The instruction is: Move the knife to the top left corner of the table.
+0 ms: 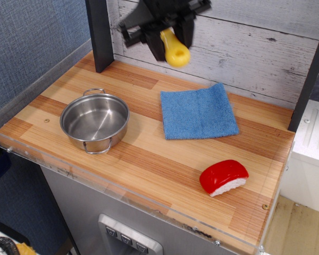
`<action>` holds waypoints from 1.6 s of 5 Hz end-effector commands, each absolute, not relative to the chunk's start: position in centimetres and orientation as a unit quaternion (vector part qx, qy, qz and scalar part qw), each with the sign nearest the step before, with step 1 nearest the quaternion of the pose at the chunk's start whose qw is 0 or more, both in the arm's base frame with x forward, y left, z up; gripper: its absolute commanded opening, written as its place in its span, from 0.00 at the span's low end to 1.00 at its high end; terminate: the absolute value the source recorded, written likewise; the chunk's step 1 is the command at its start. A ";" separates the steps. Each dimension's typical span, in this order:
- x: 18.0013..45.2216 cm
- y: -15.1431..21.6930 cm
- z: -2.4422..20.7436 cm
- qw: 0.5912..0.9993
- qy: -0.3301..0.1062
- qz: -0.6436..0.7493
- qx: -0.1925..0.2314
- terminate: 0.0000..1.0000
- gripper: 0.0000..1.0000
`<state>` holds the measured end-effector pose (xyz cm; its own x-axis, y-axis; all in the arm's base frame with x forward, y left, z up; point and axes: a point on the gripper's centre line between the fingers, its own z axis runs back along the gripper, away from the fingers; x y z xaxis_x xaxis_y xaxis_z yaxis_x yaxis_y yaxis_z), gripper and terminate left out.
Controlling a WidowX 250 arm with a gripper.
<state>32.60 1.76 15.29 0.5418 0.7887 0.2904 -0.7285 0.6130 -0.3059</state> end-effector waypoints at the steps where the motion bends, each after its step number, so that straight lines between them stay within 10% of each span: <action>1: 32.4 5.9 14.9 0.825 -0.216 0.519 -0.067 0.00 0.00; 8: 37.3 10.2 3.6 0.706 -0.147 0.692 -0.036 0.00 0.00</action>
<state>37.41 10.53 1.57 0.0019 0.9900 0.1413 -0.9792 0.0305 -0.2007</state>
